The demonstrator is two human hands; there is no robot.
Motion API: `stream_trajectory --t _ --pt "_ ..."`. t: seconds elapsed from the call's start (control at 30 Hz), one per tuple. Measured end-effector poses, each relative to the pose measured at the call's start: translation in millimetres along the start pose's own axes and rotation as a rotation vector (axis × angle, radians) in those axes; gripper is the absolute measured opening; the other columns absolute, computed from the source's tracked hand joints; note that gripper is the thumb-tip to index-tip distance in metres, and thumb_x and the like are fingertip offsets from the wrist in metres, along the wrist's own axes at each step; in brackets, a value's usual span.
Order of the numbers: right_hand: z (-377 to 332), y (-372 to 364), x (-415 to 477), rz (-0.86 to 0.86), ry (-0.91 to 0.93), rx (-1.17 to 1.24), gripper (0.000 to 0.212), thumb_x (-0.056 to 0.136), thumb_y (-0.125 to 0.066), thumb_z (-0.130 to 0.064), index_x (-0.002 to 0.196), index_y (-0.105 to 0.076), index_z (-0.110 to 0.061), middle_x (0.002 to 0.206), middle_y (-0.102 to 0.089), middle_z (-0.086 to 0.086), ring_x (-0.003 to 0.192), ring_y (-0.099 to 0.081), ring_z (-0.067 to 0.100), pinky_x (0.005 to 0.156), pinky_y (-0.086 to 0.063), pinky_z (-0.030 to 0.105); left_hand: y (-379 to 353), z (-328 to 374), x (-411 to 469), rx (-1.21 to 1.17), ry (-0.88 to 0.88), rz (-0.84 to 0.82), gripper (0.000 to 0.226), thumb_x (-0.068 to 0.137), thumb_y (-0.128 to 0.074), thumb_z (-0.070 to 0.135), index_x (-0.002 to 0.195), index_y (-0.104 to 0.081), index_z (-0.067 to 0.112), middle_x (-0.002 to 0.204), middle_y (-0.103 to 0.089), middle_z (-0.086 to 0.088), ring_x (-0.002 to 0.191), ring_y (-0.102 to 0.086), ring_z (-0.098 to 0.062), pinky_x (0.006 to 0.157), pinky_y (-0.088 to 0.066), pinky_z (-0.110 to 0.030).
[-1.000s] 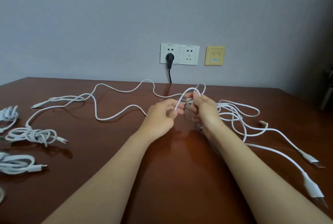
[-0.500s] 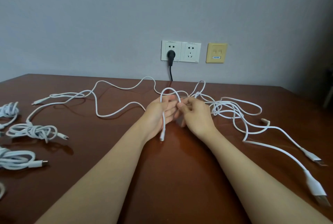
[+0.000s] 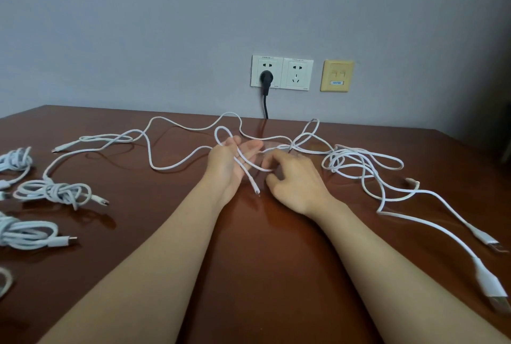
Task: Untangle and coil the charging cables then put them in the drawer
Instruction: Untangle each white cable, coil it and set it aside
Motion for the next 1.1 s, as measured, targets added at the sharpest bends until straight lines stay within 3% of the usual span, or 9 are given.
stream_trajectory --t 0.07,0.17,0.3,0.43,0.57,0.67,0.83,0.97,1.1 --pt "5 -1 2 -0.019 0.032 -0.096 0.01 0.087 -0.049 -0.019 0.093 -0.057 -0.021 0.094 -0.053 -0.011 0.1 -0.046 0.012 0.102 -0.026 0.034 4 0 2 -0.071 0.005 0.052 0.033 0.103 -0.024 0.012 0.077 -0.043 0.008 0.069 -0.05 -0.009 0.065 -0.055 -0.019 0.079 -0.05 -0.036" --pt "12 -7 4 -0.103 0.055 -0.102 0.019 0.097 -0.042 -0.027 0.099 -0.06 -0.021 0.105 -0.051 -0.013 0.116 -0.042 0.009 0.105 -0.02 0.037 9 1 5 -0.063 0.008 0.11 0.033 0.103 -0.026 0.015 0.076 -0.044 0.01 0.069 -0.043 -0.004 0.055 -0.041 -0.013 0.06 -0.047 -0.026" --pt "11 -4 5 -0.082 0.083 0.011 0.025 0.097 -0.046 -0.023 0.08 -0.063 -0.014 0.093 -0.056 -0.004 0.099 -0.053 0.019 0.086 -0.036 0.03 6 1 3 0.049 -0.012 0.072 0.029 0.102 -0.028 0.012 0.08 -0.047 0.012 0.06 -0.053 -0.003 0.036 -0.045 -0.007 0.045 -0.047 -0.02" --pt "3 -8 5 -0.039 0.15 -0.084 0.024 0.097 -0.047 -0.025 0.091 -0.065 -0.01 0.095 -0.058 0.007 0.096 -0.05 0.026 0.081 -0.037 0.034 0 -2 0 0.054 0.029 0.013 0.029 0.103 -0.027 0.016 0.083 -0.049 0.011 0.06 -0.048 -0.004 0.036 -0.045 -0.01 0.041 -0.044 -0.018" --pt "1 -11 4 -0.016 0.161 -0.167 0.031 0.098 -0.042 -0.031 0.109 -0.064 -0.011 0.102 -0.058 0.006 0.102 -0.046 0.025 0.087 -0.035 0.032 -3 -9 0 0.11 0.073 -0.038 0.03 0.103 -0.025 0.015 0.085 -0.049 0.008 0.056 -0.036 -0.001 0.04 -0.03 -0.009 0.041 -0.031 -0.018" --pt "0 -9 3 -0.004 0.181 -0.172 0.029 0.096 -0.046 -0.034 0.099 -0.063 -0.011 0.098 -0.059 0.005 0.098 -0.047 0.023 0.082 -0.032 0.027 -6 -13 0 0.196 0.09 -0.066 0.033 0.104 -0.024 0.015 0.08 -0.046 0.01 0.042 -0.034 0.005 0.032 -0.024 -0.005 0.048 -0.021 -0.02" --pt "-6 -5 -1 -0.017 0.161 -0.061 0.033 0.088 -0.054 -0.046 0.075 -0.048 -0.016 0.065 -0.046 -0.012 0.071 -0.044 0.013 0.071 -0.024 0.023 -7 -10 1 0.392 0.057 -0.049 0.037 0.104 -0.02 0.014 0.072 -0.04 0.013 0.035 -0.034 0.01 0.026 -0.019 -0.002 0.031 -0.015 -0.013" --pt "4 4 -2 -0.007 0.068 -0.051 0.033 0.088 -0.053 -0.047 0.067 -0.053 -0.022 0.064 -0.053 -0.012 0.072 -0.048 0.011 0.079 -0.032 0.027 0 -2 3 0.351 0.052 -0.007 0.037 0.102 -0.019 0.008 0.071 -0.038 0.014 0.038 -0.032 0.009 0.026 -0.018 -0.001 0.028 -0.014 -0.013" --pt "22 13 -3 0.043 -0.053 0.072 0.029 0.09 -0.055 -0.033 0.062 -0.052 -0.026 0.068 -0.061 0.0 0.076 -0.055 0.019 0.07 -0.036 0.028 17 6 9 0.268 0.046 0.125 0.037 0.096 -0.016 0.0 0.07 -0.038 0.014 0.045 -0.031 0.005 0.026 -0.017 -0.003 0.028 -0.012 -0.013"
Point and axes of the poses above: each hand's wrist, its own x-axis towards the middle knuckle, its own y-axis out of the back of the hand, z = x × y, the point moved 6 cm from there along x, towards the middle knuckle
